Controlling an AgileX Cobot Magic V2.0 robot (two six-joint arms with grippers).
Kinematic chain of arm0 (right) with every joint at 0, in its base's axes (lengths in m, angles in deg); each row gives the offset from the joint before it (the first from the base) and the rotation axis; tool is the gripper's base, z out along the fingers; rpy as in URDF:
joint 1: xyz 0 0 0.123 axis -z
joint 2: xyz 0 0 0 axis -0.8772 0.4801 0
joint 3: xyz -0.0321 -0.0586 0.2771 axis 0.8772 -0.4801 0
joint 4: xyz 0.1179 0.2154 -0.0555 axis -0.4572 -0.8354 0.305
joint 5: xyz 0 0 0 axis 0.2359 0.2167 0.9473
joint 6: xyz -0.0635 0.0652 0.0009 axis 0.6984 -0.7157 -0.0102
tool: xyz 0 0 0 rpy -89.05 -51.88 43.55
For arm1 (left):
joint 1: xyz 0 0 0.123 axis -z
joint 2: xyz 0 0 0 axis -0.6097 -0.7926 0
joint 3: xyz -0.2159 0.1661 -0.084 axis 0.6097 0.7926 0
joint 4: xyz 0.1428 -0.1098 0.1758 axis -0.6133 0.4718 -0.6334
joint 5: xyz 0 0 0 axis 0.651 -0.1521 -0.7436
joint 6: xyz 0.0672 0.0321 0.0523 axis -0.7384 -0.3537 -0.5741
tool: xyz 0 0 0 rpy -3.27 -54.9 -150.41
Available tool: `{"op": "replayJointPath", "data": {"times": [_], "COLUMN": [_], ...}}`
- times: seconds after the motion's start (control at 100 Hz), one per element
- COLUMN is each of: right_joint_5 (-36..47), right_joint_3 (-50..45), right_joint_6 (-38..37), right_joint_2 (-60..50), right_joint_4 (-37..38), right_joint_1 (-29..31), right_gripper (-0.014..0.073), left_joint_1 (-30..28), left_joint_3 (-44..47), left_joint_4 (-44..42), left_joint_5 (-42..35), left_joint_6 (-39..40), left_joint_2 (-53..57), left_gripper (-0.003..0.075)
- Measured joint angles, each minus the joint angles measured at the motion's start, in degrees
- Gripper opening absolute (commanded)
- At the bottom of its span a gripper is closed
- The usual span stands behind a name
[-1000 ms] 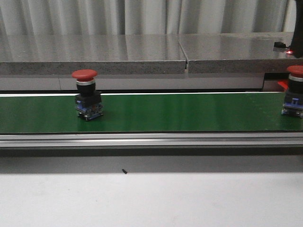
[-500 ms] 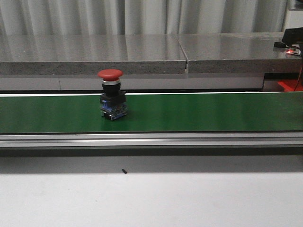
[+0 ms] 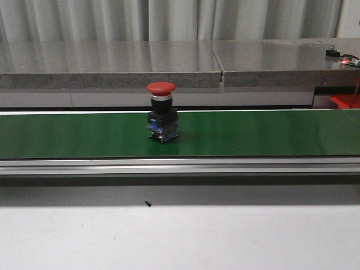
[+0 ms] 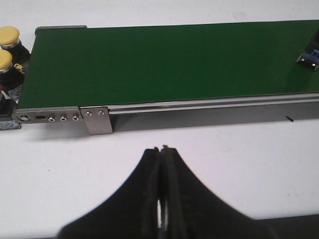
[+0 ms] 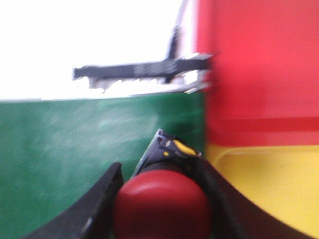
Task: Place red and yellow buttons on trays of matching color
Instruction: 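Move the held red button into the red tray and release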
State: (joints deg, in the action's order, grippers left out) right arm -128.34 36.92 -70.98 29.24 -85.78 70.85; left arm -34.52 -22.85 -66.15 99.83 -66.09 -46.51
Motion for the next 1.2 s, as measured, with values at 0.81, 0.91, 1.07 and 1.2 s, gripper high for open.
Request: {"op": "replayJointPath", "data": {"times": [0.81, 0.91, 1.07, 1.2], "right_joint_5": [0.47, -1.52, -2.54, -3.23], "right_joint_3": [22.16, 24.99, 26.19, 26.33], "right_joint_6": [5.39, 5.49, 5.61, 5.61], "right_joint_2": [26.28, 28.45, 29.27, 28.5], "right_joint_4": [-4.55, -4.82, -5.03, -5.13], "right_joint_1": [8.61, 8.61, 8.61, 8.61], "right_gripper": [0.0171, 0.0387, 0.0519, 0.0519], "left_joint_1": [0.0, 0.0, 0.0, 0.0], "left_joint_3": [0.0, 0.0, 0.0, 0.0], "left_joint_4": [0.0, 0.0, 0.0, 0.0], "left_joint_5": [0.0, 0.0, 0.0, 0.0], "left_joint_6": [0.0, 0.0, 0.0, 0.0], "left_joint_2": [0.0, 0.0, 0.0, 0.0], "left_gripper": [-0.002, -0.002, -0.002, -0.002]}}
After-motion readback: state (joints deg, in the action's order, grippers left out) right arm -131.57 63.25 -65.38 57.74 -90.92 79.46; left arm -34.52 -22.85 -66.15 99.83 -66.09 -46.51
